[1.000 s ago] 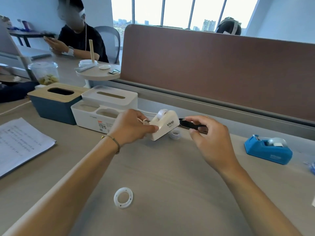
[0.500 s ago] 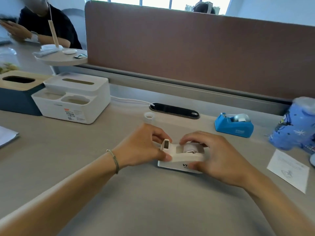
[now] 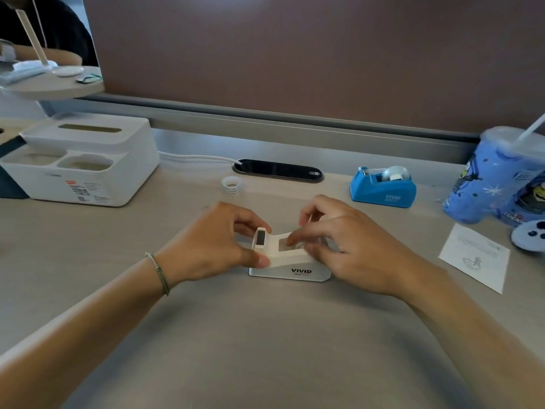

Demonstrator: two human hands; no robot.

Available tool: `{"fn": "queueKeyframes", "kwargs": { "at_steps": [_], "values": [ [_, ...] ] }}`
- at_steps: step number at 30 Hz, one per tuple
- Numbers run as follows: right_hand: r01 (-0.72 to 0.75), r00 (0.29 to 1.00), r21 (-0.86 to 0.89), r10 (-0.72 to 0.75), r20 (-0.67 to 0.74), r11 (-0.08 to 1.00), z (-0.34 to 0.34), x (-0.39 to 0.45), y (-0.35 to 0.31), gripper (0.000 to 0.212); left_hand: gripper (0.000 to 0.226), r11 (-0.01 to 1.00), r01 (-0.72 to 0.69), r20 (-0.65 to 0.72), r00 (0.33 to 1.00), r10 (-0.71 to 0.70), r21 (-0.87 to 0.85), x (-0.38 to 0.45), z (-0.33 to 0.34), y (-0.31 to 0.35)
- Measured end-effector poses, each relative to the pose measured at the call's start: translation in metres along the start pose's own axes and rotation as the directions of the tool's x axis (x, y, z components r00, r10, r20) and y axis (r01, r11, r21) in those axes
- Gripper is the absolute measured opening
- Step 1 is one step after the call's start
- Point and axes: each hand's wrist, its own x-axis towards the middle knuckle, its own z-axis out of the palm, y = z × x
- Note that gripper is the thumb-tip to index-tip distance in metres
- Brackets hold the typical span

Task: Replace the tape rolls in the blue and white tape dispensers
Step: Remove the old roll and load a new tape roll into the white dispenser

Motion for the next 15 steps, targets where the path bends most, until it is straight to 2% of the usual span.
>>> {"fn": "queueKeyframes", "kwargs": {
  "at_steps": [5,9,11,13,15],
  "values": [
    [-0.006,0.999,-0.009,0.005,-0.054,1.000,-0.006,-0.001,-0.001,0.030,0.042,0.999,0.010,0.020,1.000,-0.010,0.035,0.001,0.001,0.002],
    [-0.029,0.990,0.174,0.053,-0.134,0.984,-0.014,-0.002,-0.001,0.026,0.045,0.999,0.013,0.008,1.000,-0.013,0.043,-0.003,0.001,0.004],
    [-0.030,0.982,0.313,0.086,-0.167,0.949,-0.017,-0.001,-0.003,0.025,0.047,0.998,-0.027,-0.081,0.996,0.022,-0.057,-0.005,0.000,0.010],
    [-0.026,0.979,0.446,0.114,-0.171,0.895,-0.017,0.002,-0.008,0.025,0.038,0.963,-0.084,-0.157,0.987,0.044,-0.257,-0.006,-0.005,0.019],
    [-0.009,0.977,0.565,0.128,-0.172,0.825,-0.015,0.011,-0.017,0.024,0.031,0.890,-0.091,-0.147,0.989,0.027,-0.447,-0.006,-0.011,0.024]
  ]
}}
